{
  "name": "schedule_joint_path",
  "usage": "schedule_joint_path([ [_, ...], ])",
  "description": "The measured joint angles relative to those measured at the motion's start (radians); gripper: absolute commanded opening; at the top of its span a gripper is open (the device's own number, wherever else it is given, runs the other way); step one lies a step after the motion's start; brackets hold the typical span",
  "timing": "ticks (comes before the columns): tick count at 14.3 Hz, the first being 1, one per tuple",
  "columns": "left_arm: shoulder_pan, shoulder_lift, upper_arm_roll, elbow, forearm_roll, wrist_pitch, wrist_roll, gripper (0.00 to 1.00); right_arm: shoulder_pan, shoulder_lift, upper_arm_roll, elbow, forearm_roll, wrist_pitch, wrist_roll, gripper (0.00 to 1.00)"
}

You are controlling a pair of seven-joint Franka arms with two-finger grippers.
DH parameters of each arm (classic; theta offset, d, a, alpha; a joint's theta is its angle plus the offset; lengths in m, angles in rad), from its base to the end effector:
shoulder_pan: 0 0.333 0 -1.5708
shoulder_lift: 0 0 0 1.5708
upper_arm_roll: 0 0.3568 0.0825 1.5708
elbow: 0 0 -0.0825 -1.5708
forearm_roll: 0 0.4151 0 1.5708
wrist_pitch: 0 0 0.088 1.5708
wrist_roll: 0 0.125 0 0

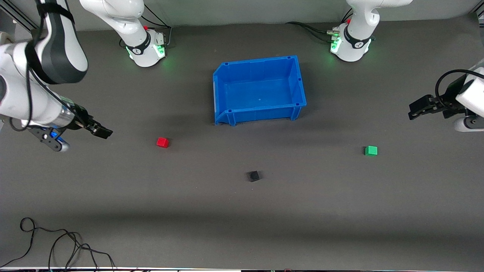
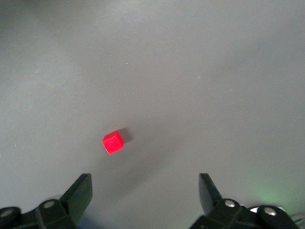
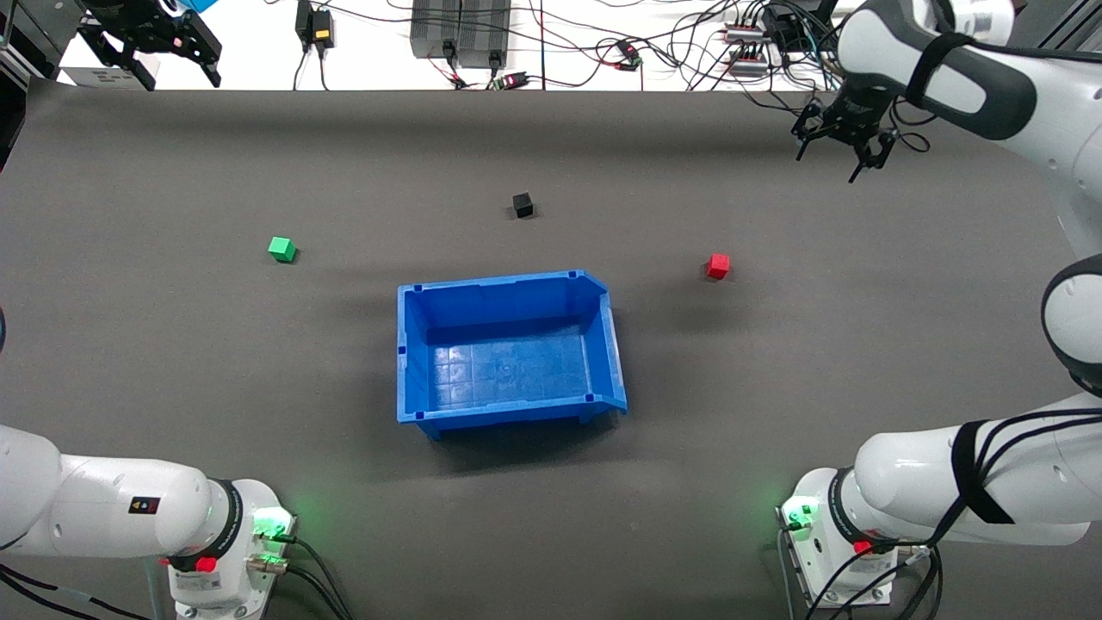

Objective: Attach green and red cubes to black cube
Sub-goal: 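Move the right gripper to the red cube while the left gripper reaches the green cube, then grasp the red cube with the right gripper while the left gripper grasps green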

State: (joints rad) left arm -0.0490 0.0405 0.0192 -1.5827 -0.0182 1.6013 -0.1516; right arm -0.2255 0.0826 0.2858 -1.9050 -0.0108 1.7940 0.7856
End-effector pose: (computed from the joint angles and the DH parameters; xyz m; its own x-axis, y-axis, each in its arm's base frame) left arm 0.6006 -0.0204 0.6199 0.9922 0.1220 -0.0243 0.1224 -0.9924 0.0139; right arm 0.5857 0.0310 0.4515 0.7377 -0.6598 -0.1431 -0.6480 -0.7515 0.1242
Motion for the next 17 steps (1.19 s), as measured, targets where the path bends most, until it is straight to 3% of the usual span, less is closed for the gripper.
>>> schedule_joint_path([
  [7,0.004,0.02,0.004,-0.001,0.0,-0.011,-0.613,1.0,0.021,0.112,0.008,-0.052,0.001,0.152,0.59,1.0],
  [12,0.034,0.047,0.008,-0.003,-0.046,-0.034,-0.955,1.0,0.022,0.189,0.008,-0.103,0.001,0.244,0.655,0.98],
  [17,0.16,0.058,0.015,-0.086,-0.165,-0.021,-1.012,1.0,0.075,0.275,0.009,-0.139,-0.004,0.359,0.811,0.94],
])
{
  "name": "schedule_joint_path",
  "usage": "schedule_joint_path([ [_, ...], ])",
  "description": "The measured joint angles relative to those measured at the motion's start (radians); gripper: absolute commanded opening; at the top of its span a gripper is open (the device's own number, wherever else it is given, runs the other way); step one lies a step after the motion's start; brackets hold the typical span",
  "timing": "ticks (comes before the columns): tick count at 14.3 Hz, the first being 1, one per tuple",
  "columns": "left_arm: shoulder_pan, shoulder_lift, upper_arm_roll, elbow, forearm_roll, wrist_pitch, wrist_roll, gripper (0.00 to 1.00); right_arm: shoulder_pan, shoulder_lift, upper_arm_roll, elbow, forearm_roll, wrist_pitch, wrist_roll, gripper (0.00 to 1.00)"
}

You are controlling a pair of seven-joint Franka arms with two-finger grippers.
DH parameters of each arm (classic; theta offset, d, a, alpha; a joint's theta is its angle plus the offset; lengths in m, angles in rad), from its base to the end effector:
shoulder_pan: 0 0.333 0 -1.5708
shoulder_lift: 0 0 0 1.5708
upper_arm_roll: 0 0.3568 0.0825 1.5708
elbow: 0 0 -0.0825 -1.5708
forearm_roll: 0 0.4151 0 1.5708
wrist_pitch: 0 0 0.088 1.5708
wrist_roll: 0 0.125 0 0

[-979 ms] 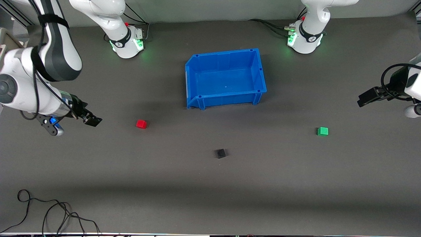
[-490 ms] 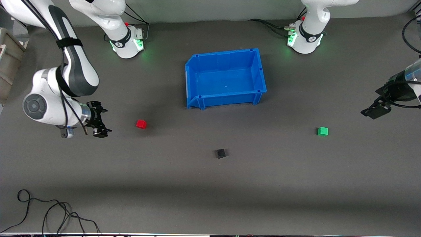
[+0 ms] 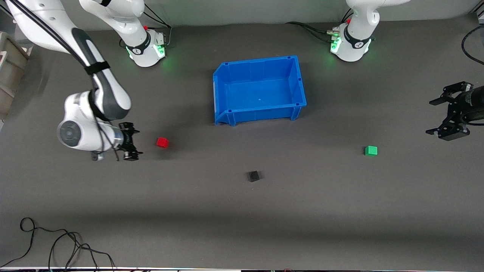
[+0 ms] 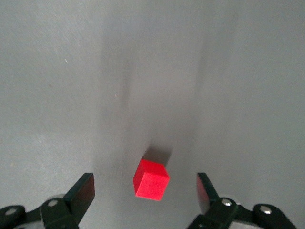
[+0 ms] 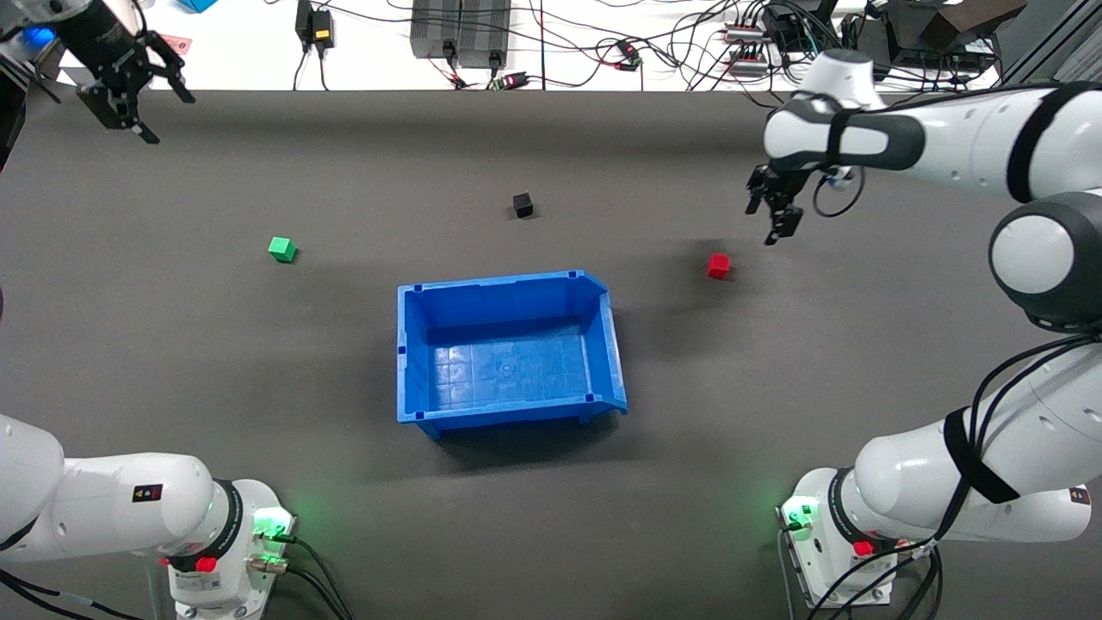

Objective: Attach green and red cubes to black cube
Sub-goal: 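Grasp the red cube with the right gripper while the left gripper grasps green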

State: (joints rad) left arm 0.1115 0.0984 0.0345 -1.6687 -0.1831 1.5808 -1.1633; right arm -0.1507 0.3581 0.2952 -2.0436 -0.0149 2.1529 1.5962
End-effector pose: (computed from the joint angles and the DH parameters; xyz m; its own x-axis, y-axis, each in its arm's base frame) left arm 0.6011 0.0647 0.5428 0.2217 0.9465 -0.2343 0.9629 -0.2504 -0.1007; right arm 0.5931 0.0830 0.2534 0.1122 -0.9900 -0.0859 -0.9639 -0.1294 0.2326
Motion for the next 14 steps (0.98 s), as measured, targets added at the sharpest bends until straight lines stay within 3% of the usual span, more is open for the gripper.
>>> schedule_joint_path([
  [3,0.028,-0.01,0.001,-0.127,-0.06,0.109,-0.009,1.0,0.051,0.049,0.0,-0.014,-0.005,0.039,0.163,0.94],
  [4,0.037,-0.019,0.001,-0.187,-0.081,0.168,-0.011,1.0,0.057,0.058,0.0,-0.021,-0.006,0.042,0.19,0.86],
  [8,0.052,-0.036,0.001,-0.426,-0.187,0.434,-0.011,1.0,0.054,0.066,-0.005,-0.066,-0.006,0.083,0.21,0.85],
  [11,0.055,-0.005,0.0,-0.538,-0.244,0.598,0.012,1.0,0.054,0.072,-0.006,-0.089,-0.006,0.137,0.218,0.84],
  [12,0.055,0.02,-0.001,-0.55,-0.269,0.63,0.036,1.0,0.054,0.077,-0.006,-0.091,-0.008,0.146,0.221,0.8],
  [14,0.055,0.084,-0.002,-0.554,-0.338,0.686,0.109,1.0,0.054,0.086,-0.007,-0.091,-0.012,0.157,0.224,0.61],
])
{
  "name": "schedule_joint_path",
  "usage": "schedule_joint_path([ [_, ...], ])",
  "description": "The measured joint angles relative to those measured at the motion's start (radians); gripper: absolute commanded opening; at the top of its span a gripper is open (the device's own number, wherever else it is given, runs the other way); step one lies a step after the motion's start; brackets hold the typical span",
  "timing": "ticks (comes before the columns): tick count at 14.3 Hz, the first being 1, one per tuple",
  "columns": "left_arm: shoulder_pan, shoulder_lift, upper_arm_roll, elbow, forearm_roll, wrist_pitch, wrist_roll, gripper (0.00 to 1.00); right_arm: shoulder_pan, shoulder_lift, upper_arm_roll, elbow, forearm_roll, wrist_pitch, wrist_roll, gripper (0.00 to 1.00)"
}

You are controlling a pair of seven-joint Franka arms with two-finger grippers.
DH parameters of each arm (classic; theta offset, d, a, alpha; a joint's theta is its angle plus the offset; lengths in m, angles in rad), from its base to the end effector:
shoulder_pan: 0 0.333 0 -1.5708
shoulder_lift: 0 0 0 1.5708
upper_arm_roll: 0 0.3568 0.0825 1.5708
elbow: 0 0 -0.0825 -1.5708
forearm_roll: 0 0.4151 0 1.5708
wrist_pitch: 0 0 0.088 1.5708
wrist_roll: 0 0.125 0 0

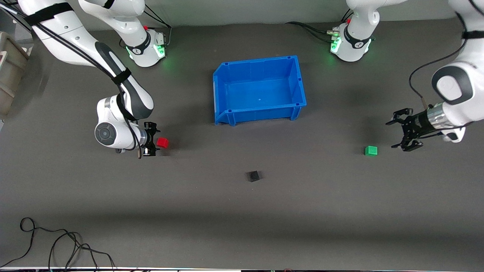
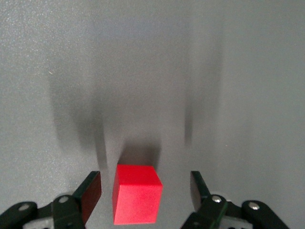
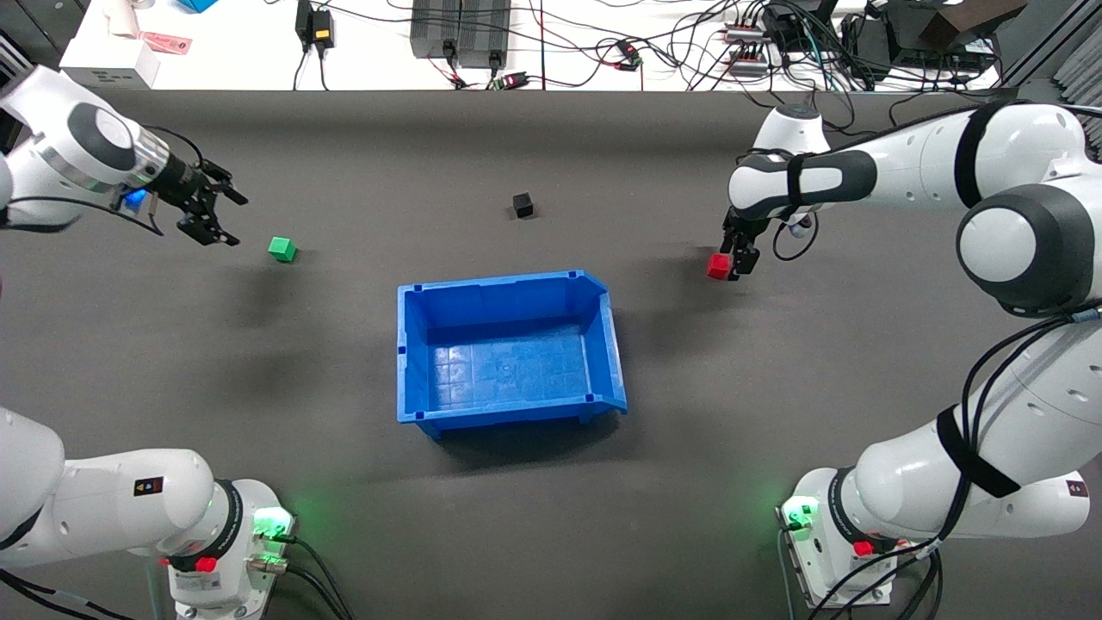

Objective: Attach green and red cubes to black cube
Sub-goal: 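Grasp the red cube with the right gripper while the left gripper grasps green, then carry the red cube and green cube toward the black cube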

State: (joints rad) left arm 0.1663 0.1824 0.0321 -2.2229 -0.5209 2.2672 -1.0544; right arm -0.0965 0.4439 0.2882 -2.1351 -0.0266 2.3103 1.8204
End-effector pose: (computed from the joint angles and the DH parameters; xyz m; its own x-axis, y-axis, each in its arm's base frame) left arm 0.5525 0.0910 0.2843 -0.0451 0.9233 -0.3815 0.9989 0.0466 -0.0052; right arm 0.5624 0.1120 0.1791 -0.0544 -0.9976 -0.0435 -0.9634 0.0409 0.2649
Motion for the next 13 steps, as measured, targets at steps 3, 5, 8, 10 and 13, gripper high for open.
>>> schedule_joint_path([
  [3,0.0,0.096,0.0,0.0,-0.095,0.05,0.156,1.0,0.0,0.012,-0.001,0.0,-0.002,0.021,0.001,0.35],
  [5,0.001,0.145,0.0,0.001,-0.149,0.073,0.26,1.0,0.0,0.014,-0.001,0.001,-0.008,0.024,0.001,0.27],
  [8,0.002,0.195,0.0,0.01,-0.205,0.1,0.356,1.0,0.0,0.006,0.0,0.004,-0.029,0.025,0.002,0.23],
  [10,0.003,0.218,0.0,0.019,-0.209,0.122,0.369,1.0,0.0,0.006,0.0,0.01,-0.033,0.029,0.002,0.23],
  [13,0.003,0.247,0.0,0.037,-0.212,0.131,0.378,0.72,0.001,0.0,0.009,0.044,-0.034,0.029,0.002,0.23],
])
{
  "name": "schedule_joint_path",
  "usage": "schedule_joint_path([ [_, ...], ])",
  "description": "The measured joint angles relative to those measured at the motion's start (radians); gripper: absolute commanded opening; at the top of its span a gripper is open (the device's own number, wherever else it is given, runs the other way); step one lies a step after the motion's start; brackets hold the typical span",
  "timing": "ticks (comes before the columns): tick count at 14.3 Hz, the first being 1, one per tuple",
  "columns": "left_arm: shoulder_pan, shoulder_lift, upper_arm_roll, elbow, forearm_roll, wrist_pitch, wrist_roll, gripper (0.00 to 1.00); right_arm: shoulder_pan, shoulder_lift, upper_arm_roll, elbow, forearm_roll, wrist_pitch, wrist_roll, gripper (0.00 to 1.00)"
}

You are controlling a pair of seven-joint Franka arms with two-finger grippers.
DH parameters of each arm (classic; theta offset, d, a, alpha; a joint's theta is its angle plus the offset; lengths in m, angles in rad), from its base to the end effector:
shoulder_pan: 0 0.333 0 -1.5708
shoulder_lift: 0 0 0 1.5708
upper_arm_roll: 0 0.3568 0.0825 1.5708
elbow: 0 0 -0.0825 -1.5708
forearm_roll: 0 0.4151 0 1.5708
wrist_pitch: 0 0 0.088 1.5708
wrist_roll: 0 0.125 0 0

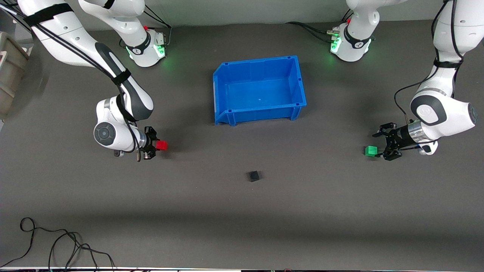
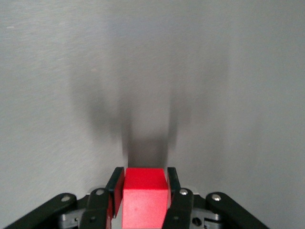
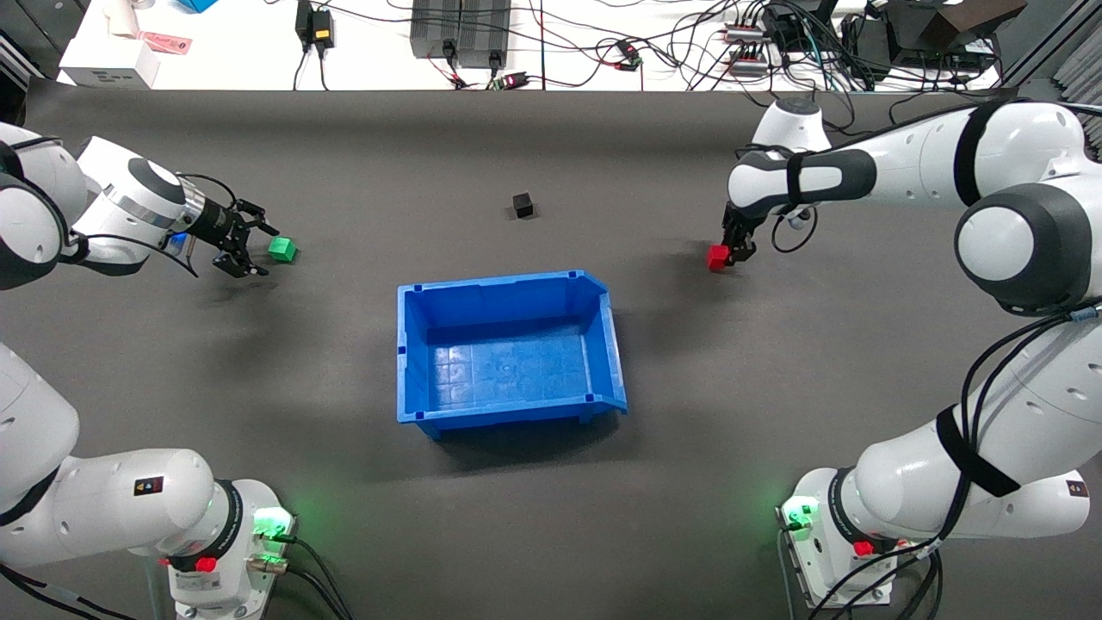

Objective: Attach green and red cubes to black cube
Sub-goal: 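Carry the red cube and green cube toward the black cube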

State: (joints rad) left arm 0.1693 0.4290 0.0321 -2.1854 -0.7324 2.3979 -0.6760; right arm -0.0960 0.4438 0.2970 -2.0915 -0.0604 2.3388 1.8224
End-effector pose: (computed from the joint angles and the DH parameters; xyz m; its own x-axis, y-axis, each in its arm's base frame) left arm 0.5582 0.1010 0.1674 0.0992 0.8922 -0.4407 0.9948 -0.0784 0.0652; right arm 0.5848 0.1183 0.1970 -0.0250 -0.9987 -0.0447 -0.9817 0.0161 0.1896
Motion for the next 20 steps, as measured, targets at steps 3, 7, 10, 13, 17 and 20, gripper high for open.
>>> schedule_joint_path([
  [3,0.0,0.013,0.0,0.012,-0.001,0.001,0.003,0.35,0.022,-0.003,0.021,0.054,0.001,-0.006,0.034,0.23],
  [7,0.0,0.017,0.0,0.024,-0.018,-0.001,0.004,0.26,0.126,0.013,0.028,0.164,0.002,-0.007,0.162,0.23],
  [10,0.0,0.017,-0.001,0.057,-0.029,-0.012,-0.008,0.26,0.219,0.063,0.028,0.281,0.003,-0.007,0.225,0.23],
  [13,-0.019,0.017,-0.016,0.13,-0.029,-0.051,-0.113,0.26,0.24,0.126,0.028,0.389,0.007,-0.007,0.244,0.23],
  [17,-0.158,0.021,-0.029,0.206,-0.03,-0.049,-0.322,0.26,0.283,0.214,0.029,0.533,0.008,-0.006,0.295,0.23],
  [20,-0.307,0.044,-0.034,0.254,-0.031,0.03,-0.528,0.24,0.367,0.325,0.029,0.673,0.008,0.002,0.365,0.22],
])
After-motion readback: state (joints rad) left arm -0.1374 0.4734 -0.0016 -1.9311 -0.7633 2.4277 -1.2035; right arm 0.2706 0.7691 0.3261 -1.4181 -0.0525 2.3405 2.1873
